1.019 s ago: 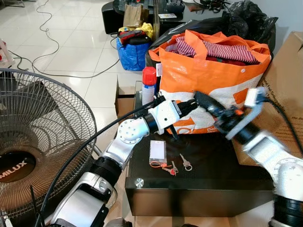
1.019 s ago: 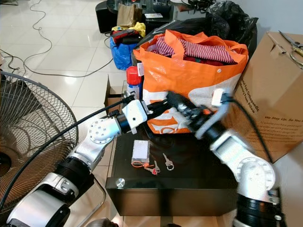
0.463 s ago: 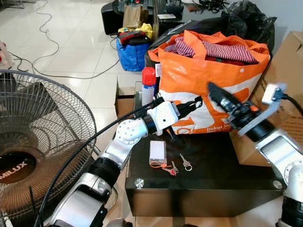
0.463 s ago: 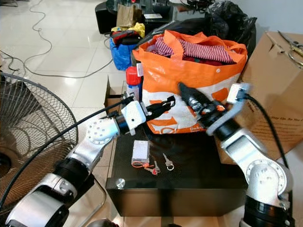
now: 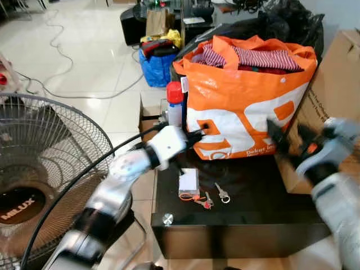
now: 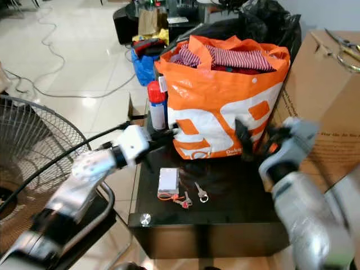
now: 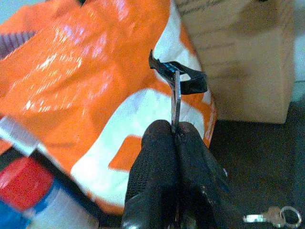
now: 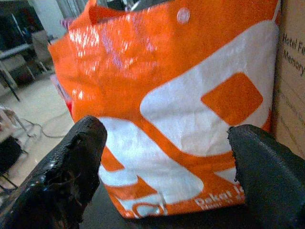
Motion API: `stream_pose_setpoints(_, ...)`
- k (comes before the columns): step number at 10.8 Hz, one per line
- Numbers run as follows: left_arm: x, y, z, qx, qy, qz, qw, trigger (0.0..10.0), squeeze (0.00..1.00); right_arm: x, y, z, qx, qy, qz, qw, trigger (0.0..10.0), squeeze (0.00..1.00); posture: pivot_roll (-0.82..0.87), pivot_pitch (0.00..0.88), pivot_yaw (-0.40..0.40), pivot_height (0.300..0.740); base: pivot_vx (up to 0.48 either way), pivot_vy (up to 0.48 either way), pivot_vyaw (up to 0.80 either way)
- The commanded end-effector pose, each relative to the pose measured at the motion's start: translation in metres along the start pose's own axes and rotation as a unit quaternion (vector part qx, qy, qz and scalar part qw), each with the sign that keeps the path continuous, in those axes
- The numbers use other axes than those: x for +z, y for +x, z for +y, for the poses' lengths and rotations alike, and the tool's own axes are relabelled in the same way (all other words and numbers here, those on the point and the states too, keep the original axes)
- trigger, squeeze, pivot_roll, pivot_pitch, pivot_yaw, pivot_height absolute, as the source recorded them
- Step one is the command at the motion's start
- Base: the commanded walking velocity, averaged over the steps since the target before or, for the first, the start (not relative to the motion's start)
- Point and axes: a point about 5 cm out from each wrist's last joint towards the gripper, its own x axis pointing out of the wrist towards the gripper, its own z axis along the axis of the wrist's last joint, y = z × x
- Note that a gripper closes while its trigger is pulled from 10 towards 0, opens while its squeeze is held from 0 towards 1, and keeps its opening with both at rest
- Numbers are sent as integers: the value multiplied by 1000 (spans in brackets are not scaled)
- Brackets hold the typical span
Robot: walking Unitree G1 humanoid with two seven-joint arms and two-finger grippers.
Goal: Hang keys on a hook
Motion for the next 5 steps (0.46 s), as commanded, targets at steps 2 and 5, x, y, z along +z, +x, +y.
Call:
stream_pose_setpoints(2, -1, -21, 15, 92, -40, 23, 995, 0, 0, -21, -7, 9, -37, -53, 28, 998, 10000, 1000, -112, 0, 91, 740, 0, 0, 0)
stream_pose_setpoints(5, -5, -44, 15, 154, -48, 74, 984, 0, 0, -48, -8, 8, -95, -87, 59, 990, 10000, 1000, -86, 0, 74, 740, 0, 0, 0)
